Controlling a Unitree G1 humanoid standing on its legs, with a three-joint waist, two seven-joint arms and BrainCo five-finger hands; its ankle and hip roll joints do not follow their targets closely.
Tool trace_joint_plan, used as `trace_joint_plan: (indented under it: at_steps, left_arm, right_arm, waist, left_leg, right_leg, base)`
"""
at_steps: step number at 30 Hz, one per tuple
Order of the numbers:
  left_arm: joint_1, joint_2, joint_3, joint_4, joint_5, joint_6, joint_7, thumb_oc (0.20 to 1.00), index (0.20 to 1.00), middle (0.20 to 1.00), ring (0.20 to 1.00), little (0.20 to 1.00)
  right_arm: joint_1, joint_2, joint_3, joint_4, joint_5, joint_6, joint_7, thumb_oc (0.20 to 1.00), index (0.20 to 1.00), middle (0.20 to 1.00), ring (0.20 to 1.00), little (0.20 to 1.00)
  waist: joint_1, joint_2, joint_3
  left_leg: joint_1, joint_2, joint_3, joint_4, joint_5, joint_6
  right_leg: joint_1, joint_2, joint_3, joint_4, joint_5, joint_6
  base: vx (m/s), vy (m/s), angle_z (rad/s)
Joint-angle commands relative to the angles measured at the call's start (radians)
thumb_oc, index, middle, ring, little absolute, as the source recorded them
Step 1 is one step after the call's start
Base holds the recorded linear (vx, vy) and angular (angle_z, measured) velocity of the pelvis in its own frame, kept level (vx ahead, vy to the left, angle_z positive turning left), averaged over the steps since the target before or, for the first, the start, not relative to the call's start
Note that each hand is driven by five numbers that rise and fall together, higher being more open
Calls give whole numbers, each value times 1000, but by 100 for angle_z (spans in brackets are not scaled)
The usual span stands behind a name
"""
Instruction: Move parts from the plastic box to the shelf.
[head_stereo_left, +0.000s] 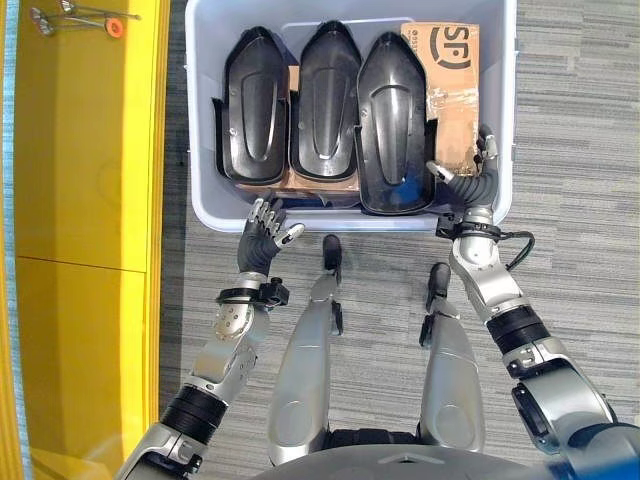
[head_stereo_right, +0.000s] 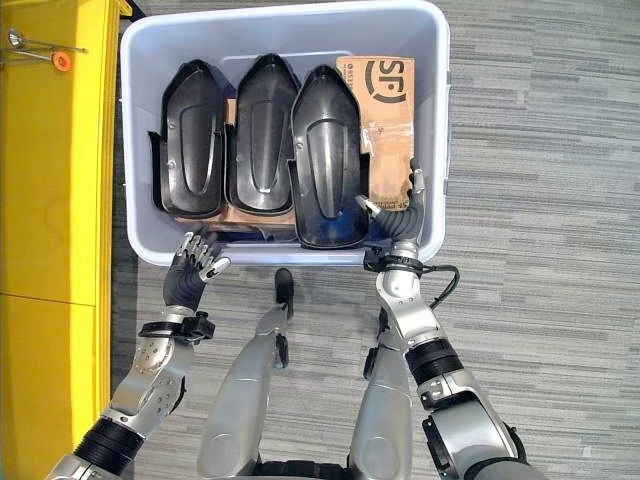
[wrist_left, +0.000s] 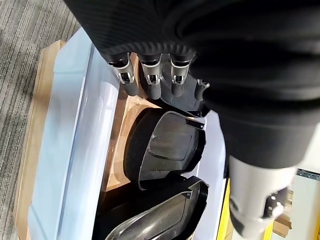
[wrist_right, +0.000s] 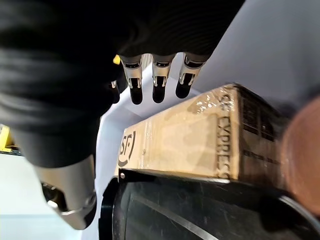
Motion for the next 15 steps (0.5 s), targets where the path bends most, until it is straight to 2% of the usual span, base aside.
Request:
trace_joint_plan:
  at_steps: [1, 15]
  left_arm:
    - [14, 25, 23, -68, 13, -64, 2, 1000, 1000, 1000, 1000, 1000]
    - [5, 33, 11, -66, 8, -74, -5, 1000, 1000, 1000, 1000, 1000]
  right_arm:
    - [-31, 10, -31, -10, 6, -46, -44, 1000, 1000, 1000, 1000, 1000]
    - [-109, 14, 33, 105, -32, -16, -32, 1000, 1000, 1000, 1000, 1000]
  waist:
    - [14, -8, 0]
    - [27, -3, 10]
  left_leg:
    - [-24, 34, 19, 127, -130, -34]
    - [-41, 35, 17, 137, -131, -32]
  right_leg:
    - [31, -3, 8, -54, 86, -30]
    - [12, 0, 6, -38, 83, -32]
  base:
    - [0, 0, 0]
    - [0, 0, 0]
